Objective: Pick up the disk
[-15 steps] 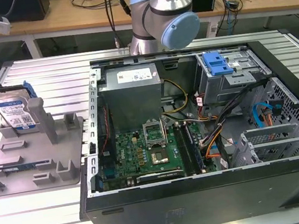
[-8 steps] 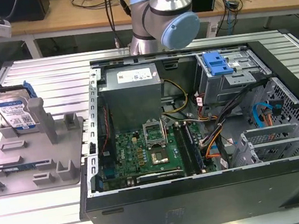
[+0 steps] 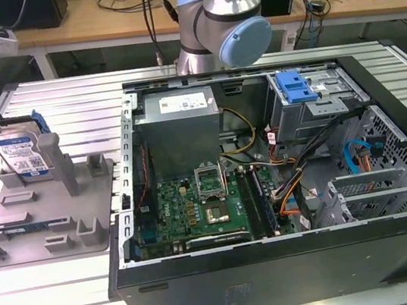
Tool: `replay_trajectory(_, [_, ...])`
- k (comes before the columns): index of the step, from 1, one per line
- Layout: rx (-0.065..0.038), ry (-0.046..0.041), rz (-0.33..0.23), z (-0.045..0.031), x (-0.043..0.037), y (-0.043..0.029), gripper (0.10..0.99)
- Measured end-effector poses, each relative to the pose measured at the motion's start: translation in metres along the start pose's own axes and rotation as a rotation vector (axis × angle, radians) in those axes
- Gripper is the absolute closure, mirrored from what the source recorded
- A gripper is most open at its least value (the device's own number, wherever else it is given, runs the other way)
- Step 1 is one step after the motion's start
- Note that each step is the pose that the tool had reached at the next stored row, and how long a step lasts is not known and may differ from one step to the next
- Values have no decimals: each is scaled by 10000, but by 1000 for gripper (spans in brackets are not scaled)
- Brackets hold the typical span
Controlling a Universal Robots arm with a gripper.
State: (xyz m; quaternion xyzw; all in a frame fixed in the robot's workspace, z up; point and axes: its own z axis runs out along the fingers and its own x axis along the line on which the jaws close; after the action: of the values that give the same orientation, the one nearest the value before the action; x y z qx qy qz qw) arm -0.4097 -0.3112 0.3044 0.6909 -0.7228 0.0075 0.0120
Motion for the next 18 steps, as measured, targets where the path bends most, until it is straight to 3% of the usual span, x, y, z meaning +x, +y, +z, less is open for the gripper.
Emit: replay_trajectory(18, [0, 1, 0, 65, -5, 0, 604])
